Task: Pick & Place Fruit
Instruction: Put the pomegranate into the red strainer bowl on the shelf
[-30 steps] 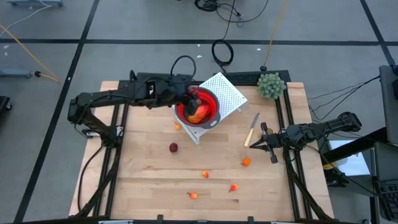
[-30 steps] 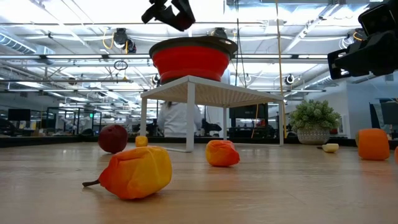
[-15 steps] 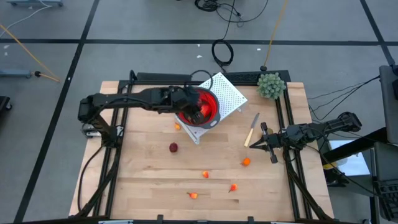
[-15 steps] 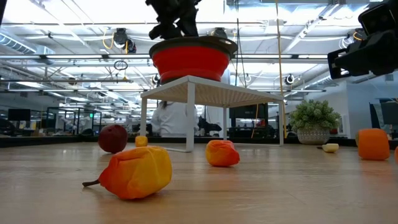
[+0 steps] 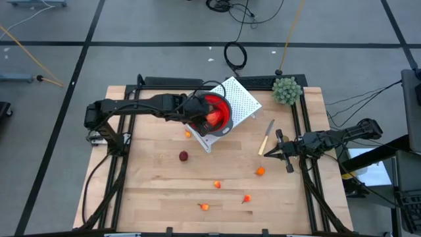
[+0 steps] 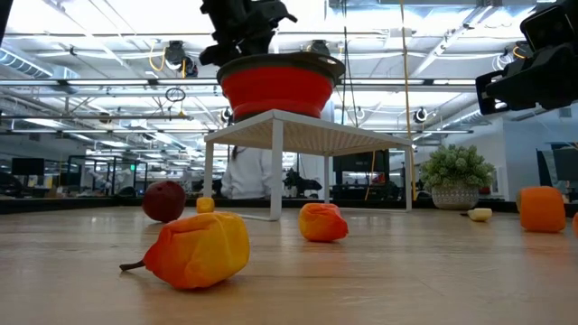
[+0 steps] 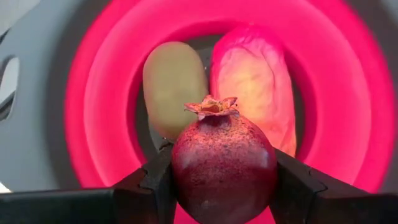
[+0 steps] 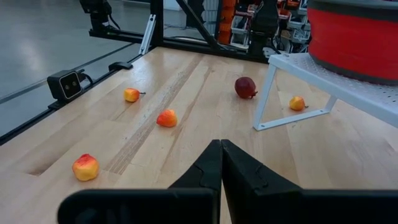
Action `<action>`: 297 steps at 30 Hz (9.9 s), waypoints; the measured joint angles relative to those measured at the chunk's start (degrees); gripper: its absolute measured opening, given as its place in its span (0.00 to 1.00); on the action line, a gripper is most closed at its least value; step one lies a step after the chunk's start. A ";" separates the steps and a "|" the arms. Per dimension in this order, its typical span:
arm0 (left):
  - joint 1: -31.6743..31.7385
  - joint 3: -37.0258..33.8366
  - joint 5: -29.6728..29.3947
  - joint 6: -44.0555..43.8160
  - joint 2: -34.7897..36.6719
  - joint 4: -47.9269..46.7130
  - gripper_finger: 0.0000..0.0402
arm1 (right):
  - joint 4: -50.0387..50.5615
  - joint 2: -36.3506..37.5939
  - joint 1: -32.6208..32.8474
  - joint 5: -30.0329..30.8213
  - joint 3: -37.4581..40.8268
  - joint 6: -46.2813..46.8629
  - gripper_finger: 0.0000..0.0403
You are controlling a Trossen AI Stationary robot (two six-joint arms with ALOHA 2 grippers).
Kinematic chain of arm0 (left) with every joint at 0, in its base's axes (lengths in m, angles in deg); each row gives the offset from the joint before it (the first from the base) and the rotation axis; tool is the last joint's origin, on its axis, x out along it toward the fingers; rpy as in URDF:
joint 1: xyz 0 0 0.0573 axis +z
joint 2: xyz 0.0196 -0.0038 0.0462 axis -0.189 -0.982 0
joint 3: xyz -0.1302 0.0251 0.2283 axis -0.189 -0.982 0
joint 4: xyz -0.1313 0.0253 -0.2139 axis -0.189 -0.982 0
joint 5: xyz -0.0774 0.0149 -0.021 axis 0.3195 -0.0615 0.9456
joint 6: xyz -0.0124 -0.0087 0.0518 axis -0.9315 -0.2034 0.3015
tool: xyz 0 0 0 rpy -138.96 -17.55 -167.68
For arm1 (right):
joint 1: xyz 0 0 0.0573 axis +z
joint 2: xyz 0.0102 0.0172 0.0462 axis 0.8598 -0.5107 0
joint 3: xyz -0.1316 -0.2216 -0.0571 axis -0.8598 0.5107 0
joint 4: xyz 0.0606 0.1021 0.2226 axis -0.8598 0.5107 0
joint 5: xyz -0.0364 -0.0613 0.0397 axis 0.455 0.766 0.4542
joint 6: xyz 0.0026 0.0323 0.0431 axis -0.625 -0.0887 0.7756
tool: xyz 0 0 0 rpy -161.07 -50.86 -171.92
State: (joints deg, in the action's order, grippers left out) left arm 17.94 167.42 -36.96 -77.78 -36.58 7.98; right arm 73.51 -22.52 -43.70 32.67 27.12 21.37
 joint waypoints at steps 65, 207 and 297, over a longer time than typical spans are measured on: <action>2.70 0.04 3.73 -9.07 7.09 -1.32 0.62 | 0.04 -0.02 0.00 -0.05 0.00 -0.02 0.00; -19.23 -21.51 2.42 -54.64 -5.33 -1.74 0.80 | -0.07 -0.02 0.00 -0.25 0.00 0.00 0.00; -33.95 -20.33 10.46 -59.44 -4.44 17.60 0.46 | -0.13 0.00 0.00 -0.27 0.00 0.02 0.00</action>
State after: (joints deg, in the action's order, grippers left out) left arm -16.01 147.09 -26.50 -137.22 -41.01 25.58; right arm 73.38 -22.52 -43.70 32.39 27.12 21.39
